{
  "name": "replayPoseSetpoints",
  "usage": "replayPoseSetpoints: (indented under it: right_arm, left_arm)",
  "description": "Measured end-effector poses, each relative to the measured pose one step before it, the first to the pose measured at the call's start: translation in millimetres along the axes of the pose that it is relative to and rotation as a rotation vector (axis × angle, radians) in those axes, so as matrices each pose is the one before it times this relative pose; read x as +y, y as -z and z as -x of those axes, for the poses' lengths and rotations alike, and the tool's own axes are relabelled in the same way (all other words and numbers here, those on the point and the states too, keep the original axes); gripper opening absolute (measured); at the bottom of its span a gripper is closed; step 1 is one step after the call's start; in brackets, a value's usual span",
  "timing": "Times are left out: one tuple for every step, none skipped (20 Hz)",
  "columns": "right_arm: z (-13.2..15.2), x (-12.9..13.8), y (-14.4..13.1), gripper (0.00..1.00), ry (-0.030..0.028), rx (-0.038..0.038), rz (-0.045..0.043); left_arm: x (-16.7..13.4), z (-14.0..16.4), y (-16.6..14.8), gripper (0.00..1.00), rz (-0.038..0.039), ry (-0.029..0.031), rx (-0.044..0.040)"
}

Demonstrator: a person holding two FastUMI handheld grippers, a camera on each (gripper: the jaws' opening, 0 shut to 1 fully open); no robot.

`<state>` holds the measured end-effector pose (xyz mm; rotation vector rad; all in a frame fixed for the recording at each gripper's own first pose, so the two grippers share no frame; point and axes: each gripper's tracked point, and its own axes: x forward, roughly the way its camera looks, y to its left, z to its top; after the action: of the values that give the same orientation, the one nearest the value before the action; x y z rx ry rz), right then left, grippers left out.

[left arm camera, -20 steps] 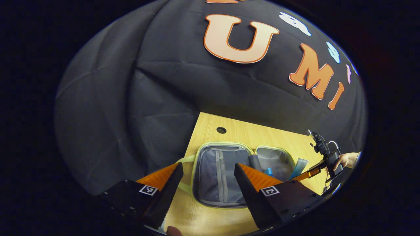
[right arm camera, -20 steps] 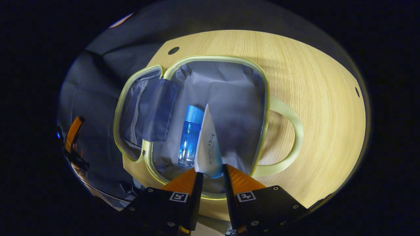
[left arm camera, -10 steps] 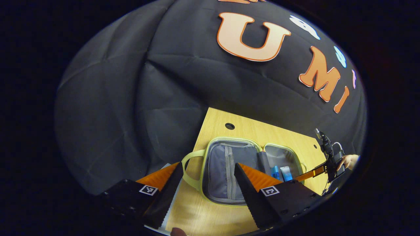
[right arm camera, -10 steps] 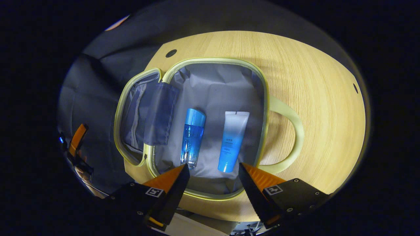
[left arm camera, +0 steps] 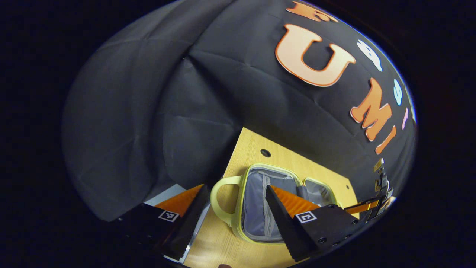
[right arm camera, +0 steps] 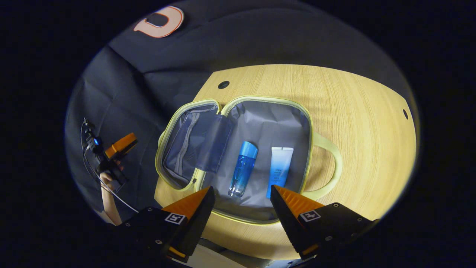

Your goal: First open the suitcase, pack the skin care products into it, and then close the suitcase.

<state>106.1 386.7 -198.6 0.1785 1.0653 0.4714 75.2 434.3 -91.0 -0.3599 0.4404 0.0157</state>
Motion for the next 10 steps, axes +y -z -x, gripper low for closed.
replayPoseSetpoints:
  right_arm:
    - [2.11, 1.07, 2.30, 0.96, -0.00112, -0.00317, 0.00848]
    - [4.32, 3.52, 2.53, 0.96, -0.00874, -0.00365, -0.00687]
    - [3.38, 4.22, 2.19, 0.95, -0.01627, -0.00233, -0.02134]
    - [3.58, 4.93, 2.14, 0.96, -0.01648, -0.00393, -0.02823]
    - [3.64, 2.63, -0.19, 0.96, -0.01326, -0.00513, -0.02672]
    - [3.54, 1.47, 1.65, 0.95, -0.00228, -0.00207, -0.02217]
    - [3.83, 1.93, 0.53, 0.96, -0.00457, -0.00592, -0.01060]
    - [5.10, 0.29, -0.59, 0.96, 0.00566, -0.00848, -0.00358]
    - [4.51, 0.39, 0.34, 0.96, 0.00038, -0.00453, -0.00114]
    - [4.53, 1.14, 0.12, 0.96, -0.00010, -0.00563, -0.00607]
  left_arm:
    - [5.66, -7.83, 6.05, 0.97, 0.03421, 0.01732, 0.01265]
    - [6.24, -7.73, 3.85, 0.98, 0.04271, 0.01220, 0.00910]
    - [7.98, -8.49, 3.56, 0.98, 0.04407, 0.01470, 0.00639]
    - [4.61, -9.49, 3.74, 0.98, 0.04362, 0.01626, 0.00330]
    - [6.80, -9.00, 5.81, 0.97, 0.04025, 0.01196, 0.00541]
    - [8.62, -10.38, 4.96, 0.97, 0.04245, -0.00588, 0.00205]
    - [9.05, -7.98, 4.38, 0.97, 0.04362, -0.00385, 0.00874]
    - [3.06, -7.11, 2.53, 0.97, 0.04459, 0.00565, 0.00493]
    - [2.68, -5.75, 1.46, 0.98, 0.03814, 0.01613, 0.00045]
    - [2.69, -7.24, 0.81, 0.98, 0.03154, 0.01182, -0.00633]
